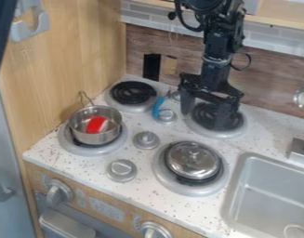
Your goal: Take the red object in the silver pot and put it on the upper right burner
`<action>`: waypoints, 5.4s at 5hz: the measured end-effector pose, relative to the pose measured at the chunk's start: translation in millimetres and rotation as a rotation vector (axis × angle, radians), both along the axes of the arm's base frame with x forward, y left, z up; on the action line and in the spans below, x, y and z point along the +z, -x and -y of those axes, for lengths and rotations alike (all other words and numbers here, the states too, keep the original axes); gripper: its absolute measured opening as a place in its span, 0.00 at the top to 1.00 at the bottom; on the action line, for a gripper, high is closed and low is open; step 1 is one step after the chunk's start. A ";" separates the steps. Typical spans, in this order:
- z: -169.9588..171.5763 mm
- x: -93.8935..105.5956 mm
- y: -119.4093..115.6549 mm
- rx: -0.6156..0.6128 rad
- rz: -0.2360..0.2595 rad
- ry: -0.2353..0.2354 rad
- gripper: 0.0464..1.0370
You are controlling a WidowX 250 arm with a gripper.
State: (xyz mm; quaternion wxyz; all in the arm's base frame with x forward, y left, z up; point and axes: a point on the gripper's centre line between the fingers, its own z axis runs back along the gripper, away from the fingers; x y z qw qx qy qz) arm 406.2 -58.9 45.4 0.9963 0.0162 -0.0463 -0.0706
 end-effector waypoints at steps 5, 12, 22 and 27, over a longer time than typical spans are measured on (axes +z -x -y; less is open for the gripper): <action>-143.2 -18.5 3.8 0.331 -0.076 0.010 0.04; -204.8 -73.5 35.1 0.501 -0.172 0.062 0.04; -31.6 -53.9 -86.1 -0.098 0.208 0.188 0.50; 3.2 -73.4 -131.5 -0.100 0.306 0.188 0.50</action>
